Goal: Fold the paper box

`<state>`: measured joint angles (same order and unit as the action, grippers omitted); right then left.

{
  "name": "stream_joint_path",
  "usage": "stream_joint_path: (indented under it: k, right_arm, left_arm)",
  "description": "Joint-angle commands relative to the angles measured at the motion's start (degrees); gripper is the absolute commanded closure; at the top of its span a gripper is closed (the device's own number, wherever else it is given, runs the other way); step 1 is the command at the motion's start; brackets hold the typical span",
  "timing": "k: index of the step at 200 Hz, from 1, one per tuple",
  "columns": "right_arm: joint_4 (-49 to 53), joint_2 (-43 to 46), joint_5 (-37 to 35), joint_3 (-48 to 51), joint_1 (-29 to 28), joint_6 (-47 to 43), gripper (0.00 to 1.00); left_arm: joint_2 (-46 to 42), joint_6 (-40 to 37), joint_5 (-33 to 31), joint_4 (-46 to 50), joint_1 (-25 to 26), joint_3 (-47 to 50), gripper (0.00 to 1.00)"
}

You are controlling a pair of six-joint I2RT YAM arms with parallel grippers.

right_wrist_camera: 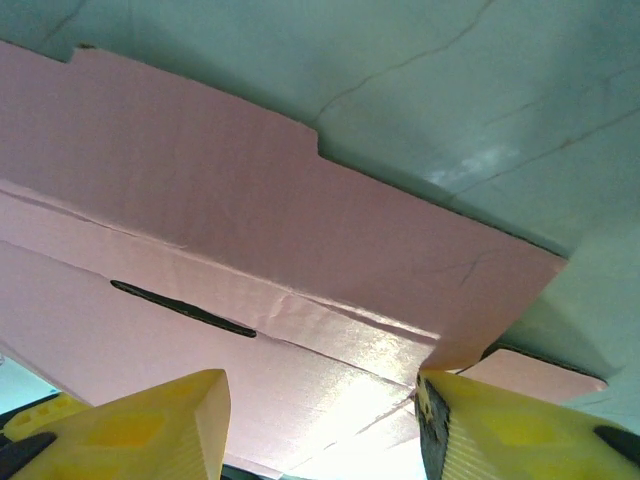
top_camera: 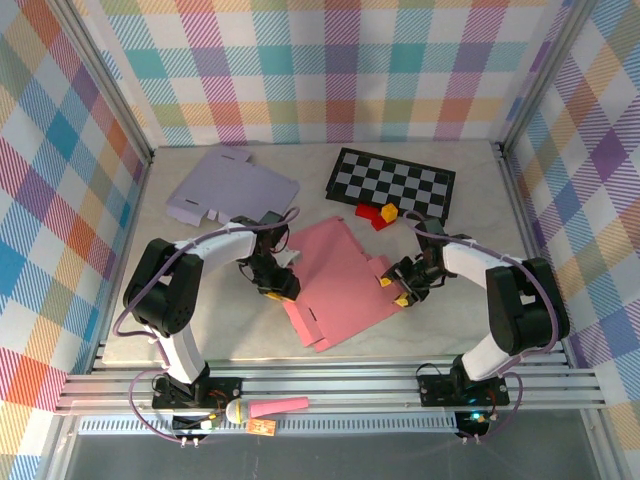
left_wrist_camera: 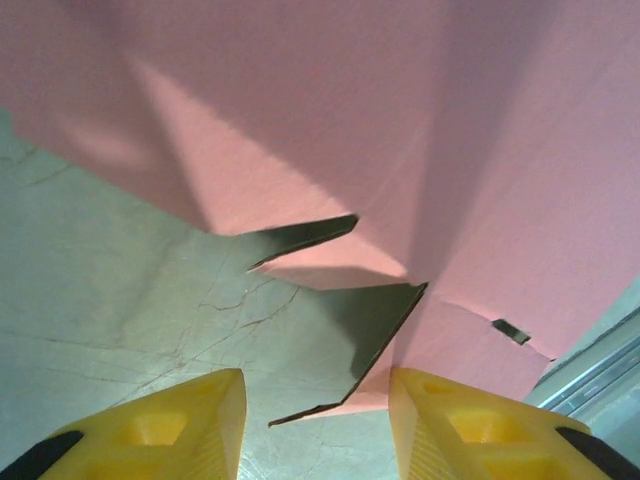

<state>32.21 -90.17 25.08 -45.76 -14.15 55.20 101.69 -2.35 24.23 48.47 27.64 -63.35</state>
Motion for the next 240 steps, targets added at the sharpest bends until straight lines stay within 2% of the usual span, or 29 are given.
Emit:
stream_joint_path:
  k: [1, 59, 131, 168, 195, 219, 230, 240]
  right_arm:
    - [1.3, 0.6, -0.7, 0.1, 0.4, -1.1, 0.47]
    - [1.2, -0.4, -0.4, -0.2, 0.8, -1.6, 0.47]
    - [1.3, -0.4, 0.0, -0.4, 1.6, -1.9, 0.47]
    - [1.2, -0.7, 0.0, -0.3, 1.9, -2.0, 0.48]
    - [1.2, -0.6, -0.3, -0.4, 2.0, -1.9, 0.48]
    - [1.7, 0.5, -1.1, -0.8, 2.1, -1.7, 0.48]
    - [2.3, 1.4, -1.7, -1.1, 2.3, -1.6, 0.49]
    - [3.2, 2.5, -2.3, -1.7, 2.4, -1.4, 0.48]
  left_arm:
    - [-0.4, 1.0, 0.9, 2.0, 0.8, 1.6, 0.58]
    - [0.1, 1.9, 3.2, -2.4, 1.5, 1.5, 0.57]
    - [1.6, -0.3, 9.5, -0.4, 2.0, 1.1, 0.59]
    - [1.7, -0.1, 10.6, -0.6, 2.2, 1.6, 0.67]
    - [1.7, 0.6, 11.1, -0.9, 2.4, 1.0, 0.79]
    - [1.2, 2.7, 12.7, -1.8, 2.4, 0.4, 0.95]
    - [0.8, 4.2, 13.8, -2.4, 2.5, 0.1, 1.00]
    - [0.1, 6.2, 14.4, -3.0, 2.6, -0.3, 1.00]
